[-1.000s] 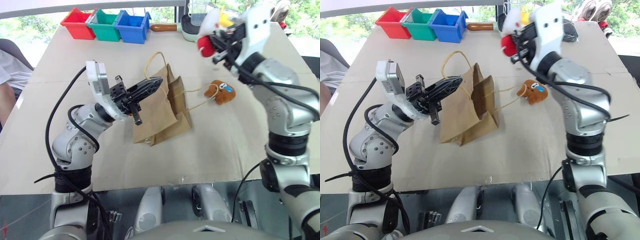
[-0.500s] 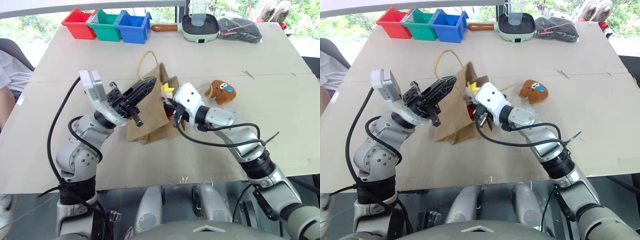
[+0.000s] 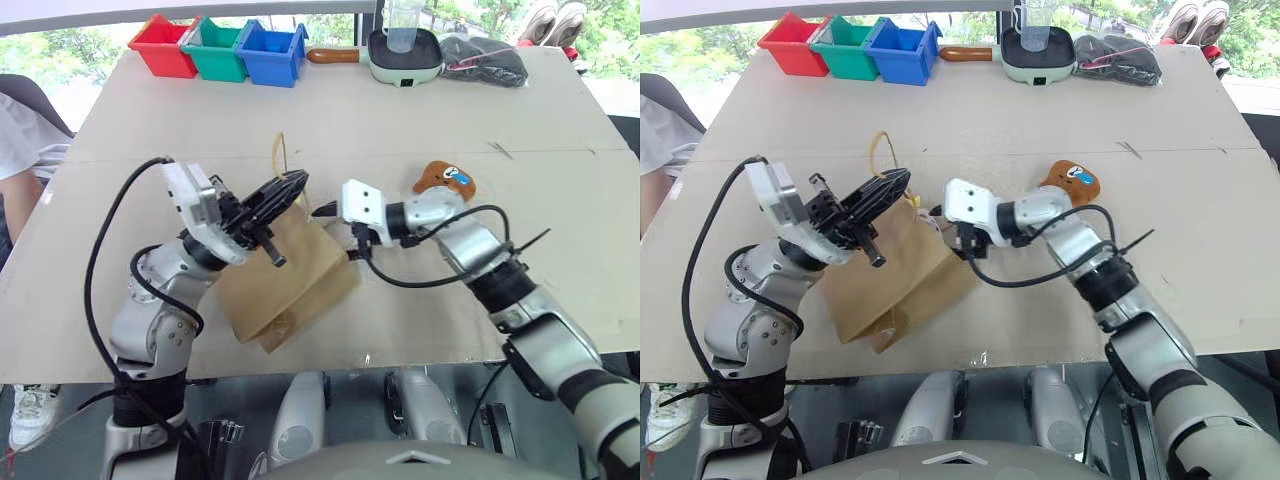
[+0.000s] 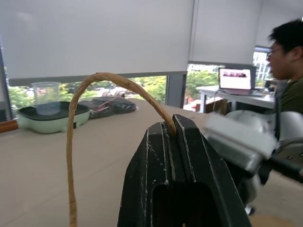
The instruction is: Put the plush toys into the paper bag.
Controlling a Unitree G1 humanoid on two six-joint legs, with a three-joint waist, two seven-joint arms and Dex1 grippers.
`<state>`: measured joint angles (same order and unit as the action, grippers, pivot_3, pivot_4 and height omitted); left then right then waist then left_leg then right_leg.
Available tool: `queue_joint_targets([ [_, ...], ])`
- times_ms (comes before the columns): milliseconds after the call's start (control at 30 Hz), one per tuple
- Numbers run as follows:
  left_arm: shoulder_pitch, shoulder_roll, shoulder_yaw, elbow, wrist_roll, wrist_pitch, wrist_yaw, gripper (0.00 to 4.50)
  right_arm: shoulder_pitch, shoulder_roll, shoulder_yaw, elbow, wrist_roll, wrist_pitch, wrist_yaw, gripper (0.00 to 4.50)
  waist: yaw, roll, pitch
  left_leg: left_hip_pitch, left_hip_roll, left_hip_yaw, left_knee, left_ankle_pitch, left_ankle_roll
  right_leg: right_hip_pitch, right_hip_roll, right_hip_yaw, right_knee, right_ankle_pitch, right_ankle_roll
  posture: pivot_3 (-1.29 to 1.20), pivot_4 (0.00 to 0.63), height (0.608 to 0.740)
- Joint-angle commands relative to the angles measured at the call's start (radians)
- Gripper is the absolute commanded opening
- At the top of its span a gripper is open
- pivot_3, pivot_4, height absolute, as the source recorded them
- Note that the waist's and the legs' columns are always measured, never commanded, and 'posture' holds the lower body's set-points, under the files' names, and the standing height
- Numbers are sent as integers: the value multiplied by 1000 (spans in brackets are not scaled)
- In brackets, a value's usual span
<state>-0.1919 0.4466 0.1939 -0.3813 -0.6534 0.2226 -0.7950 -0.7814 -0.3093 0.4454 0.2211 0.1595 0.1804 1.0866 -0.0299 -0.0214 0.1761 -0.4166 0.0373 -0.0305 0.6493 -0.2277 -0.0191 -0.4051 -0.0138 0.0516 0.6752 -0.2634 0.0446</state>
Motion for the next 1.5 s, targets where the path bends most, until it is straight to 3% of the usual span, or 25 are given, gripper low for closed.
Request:
queue_joint_targets([
  [33, -19, 4, 14, -12, 14, -51, -2, 0, 7, -13, -54, -96, 49, 36, 31, 3196, -2, 0, 0, 0, 0, 0, 0, 0, 0, 0, 0, 0, 0, 0, 0, 0, 150, 740],
  [367, -264, -75, -58, 158, 96, -184, -16, 0, 1, -135, -175, -262, -54, 163, -156, 3196, 13, 0, 0, 0, -1, 0, 2, 0, 0, 0, 0, 0, 1, 0, 0, 0, 150, 740],
  [433, -304, -85, -41, 170, 83, -198, -7, 0, -33, -187, -248, -280, -36, 194, -168, 3196, 15, 0, 0, 0, -1, 1, 2, 0, 0, 0, 0, 1, 1, 0, 0, 0, 150, 740],
  [600, -207, -50, -13, 148, 53, -173, -45, 0, -105, -311, -411, -306, 35, 357, -204, 3196, 10, 1, 1, 0, 0, 2, 1, 0, 0, -1, 0, 2, 1, 0, 0, 0, 150, 740],
  [733, -95, -11, -43, 117, 54, -148, -97, 0, -63, -313, -489, -329, 78, 425, -255, 3196, 6, 1, 1, 1, 1, 1, -1, 0, 0, -1, 2, 1, 0, 0, 0, 0, 150, 740],
  [1000, 104, 8, 81, -98, -96, -52, 18, 0, 4, -330, -359, -258, -36, 530, -334, 3196, 3, 1, 1, 0, 0, 4, 0, 0, 0, -1, 0, 3, 1, 0, 0, 0, 150, 740],
  [1233, 87, 36, 120, -168, -129, -21, 97, 0, -96, -277, -155, 85, -191, 478, -334, 3196, -4, 1, 1, 0, 0, 4, 1, 0, 0, -1, 0, 4, 1, 0, 0, 0, 150, 740],
  [1333, 62, 66, 140, -162, -142, -12, 99, 0, -86, -284, -117, 166, -217, 468, -300, 2352, -1, 1, 1, 0, 0, 3, 0, 0, 0, -1, 0, 3, 0, 0, 0, 0, 150, 740],
  [1433, 33, 95, 148, -129, -152, -6, 76, 0, -73, -292, -154, 139, -203, 460, -292, 828, -1, 0, 1, 0, 0, 4, 0, 0, 0, -1, 0, 3, 0, 0, 0, 0, 150, 740],
  [1500, 14, 108, 141, -102, -156, -3, 55, 0, -57, -294, -216, 73, -162, 479, -295, 166, 0, 0, 1, 0, 0, 3, 0, 0, 0, -1, 0, 3, 1, 0, 0, 0, 150, 740],
])
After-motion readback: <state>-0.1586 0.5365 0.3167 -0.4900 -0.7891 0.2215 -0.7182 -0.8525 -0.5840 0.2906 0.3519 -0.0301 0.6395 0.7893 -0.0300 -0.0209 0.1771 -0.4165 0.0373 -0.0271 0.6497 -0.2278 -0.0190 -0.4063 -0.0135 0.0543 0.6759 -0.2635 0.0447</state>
